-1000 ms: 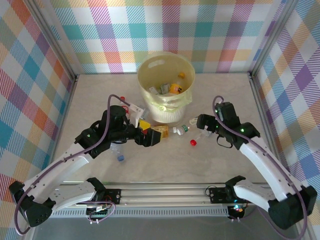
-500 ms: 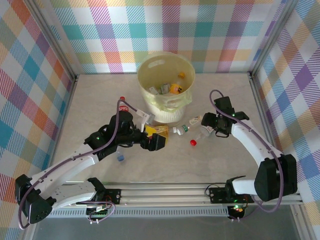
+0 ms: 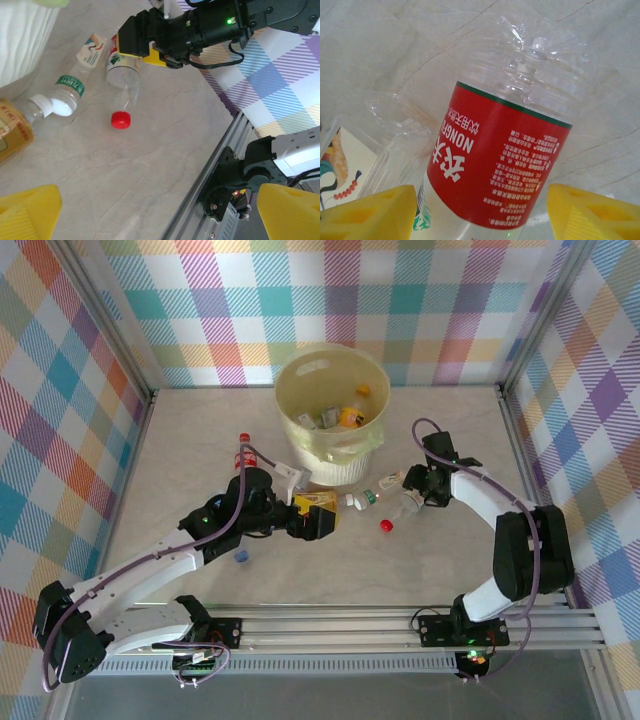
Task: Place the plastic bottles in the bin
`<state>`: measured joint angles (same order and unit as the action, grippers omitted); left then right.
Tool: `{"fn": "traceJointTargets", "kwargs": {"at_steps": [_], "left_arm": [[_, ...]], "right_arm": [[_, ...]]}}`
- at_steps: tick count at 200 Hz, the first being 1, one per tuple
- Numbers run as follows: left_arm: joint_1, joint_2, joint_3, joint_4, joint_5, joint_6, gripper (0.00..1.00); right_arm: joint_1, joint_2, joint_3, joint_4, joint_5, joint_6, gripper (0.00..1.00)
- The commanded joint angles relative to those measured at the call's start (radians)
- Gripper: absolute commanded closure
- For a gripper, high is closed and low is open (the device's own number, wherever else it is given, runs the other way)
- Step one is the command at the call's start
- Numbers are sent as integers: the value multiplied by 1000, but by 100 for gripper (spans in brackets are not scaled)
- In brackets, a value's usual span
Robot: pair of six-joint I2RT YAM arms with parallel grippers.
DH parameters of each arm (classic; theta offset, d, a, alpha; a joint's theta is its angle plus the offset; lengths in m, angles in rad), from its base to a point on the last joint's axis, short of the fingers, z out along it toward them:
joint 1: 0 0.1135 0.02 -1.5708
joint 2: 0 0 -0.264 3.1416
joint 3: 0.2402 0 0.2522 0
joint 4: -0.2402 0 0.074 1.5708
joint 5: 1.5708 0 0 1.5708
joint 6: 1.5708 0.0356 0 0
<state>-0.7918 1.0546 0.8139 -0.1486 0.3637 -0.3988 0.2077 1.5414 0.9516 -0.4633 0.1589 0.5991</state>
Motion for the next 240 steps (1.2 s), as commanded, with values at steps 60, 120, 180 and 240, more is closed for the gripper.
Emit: {"fn": "traceJointTargets", "kwargs": {"at_steps": [60,120,180,240], "left_arm": [[-40,-20,40,-26,-17,102,0],[-62,4,65,-57,-41,141,0],[-70,20,77,-58,-18,176,0],[-71,-5,78,12,-73,150,0]], "right_arm": [[-13,117,35,73,21,27,28],[-28,151,50,107,15,11,26],[-28,6,-3,159,39,-75,40],[-27,-276,-40,147,77,-177,44]]}}
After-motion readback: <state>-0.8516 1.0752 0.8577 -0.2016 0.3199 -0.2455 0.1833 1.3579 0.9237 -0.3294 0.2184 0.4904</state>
